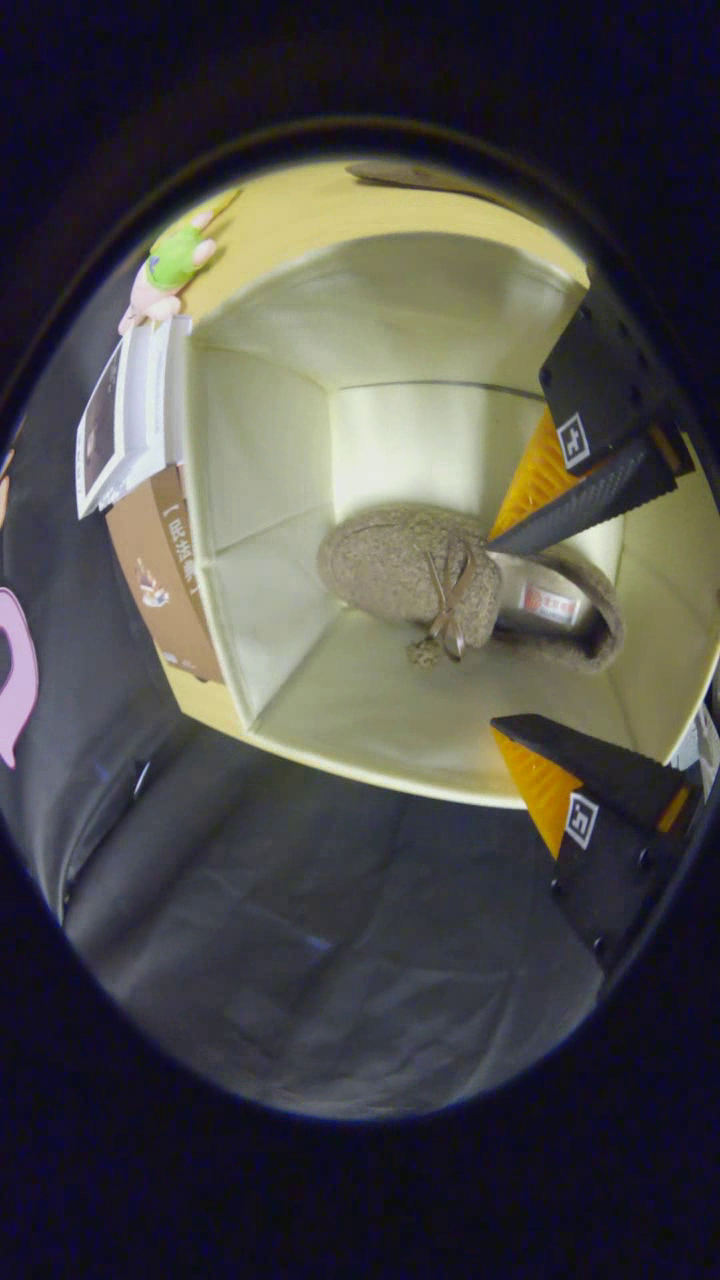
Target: Open the storage box then place both shoes into the box .Put the left shoe in first, then the right shoe, with the right side of both shoes facing outward in a uniform manner.
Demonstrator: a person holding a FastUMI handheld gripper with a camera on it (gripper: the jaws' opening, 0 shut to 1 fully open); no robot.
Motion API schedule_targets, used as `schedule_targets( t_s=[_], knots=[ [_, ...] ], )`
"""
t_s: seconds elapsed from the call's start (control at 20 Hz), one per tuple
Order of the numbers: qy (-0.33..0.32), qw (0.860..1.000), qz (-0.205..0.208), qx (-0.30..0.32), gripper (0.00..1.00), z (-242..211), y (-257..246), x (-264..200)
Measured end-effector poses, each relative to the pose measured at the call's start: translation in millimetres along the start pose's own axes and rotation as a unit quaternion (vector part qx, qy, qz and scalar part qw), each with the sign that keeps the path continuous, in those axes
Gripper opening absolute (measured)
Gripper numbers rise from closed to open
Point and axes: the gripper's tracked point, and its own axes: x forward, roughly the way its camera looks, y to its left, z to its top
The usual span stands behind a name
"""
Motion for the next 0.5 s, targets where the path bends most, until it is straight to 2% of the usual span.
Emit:
schedule_targets(
  t_s=[0.05, 0.3, 0.4, 0.5],
  knots=[
    [-0.014, 1.0, 0.013, -0.004, 1.0, 8, 3, -12],
    [-0.078, 0.992, 0.094, -0.015, 1.0, 35, 10, -85],
    [-0.111, 0.988, 0.102, -0.029, 1.0, 45, -6, -115],
    [-0.147, 0.984, 0.086, -0.052, 1.0, 53, -36, -143]
  ],
)
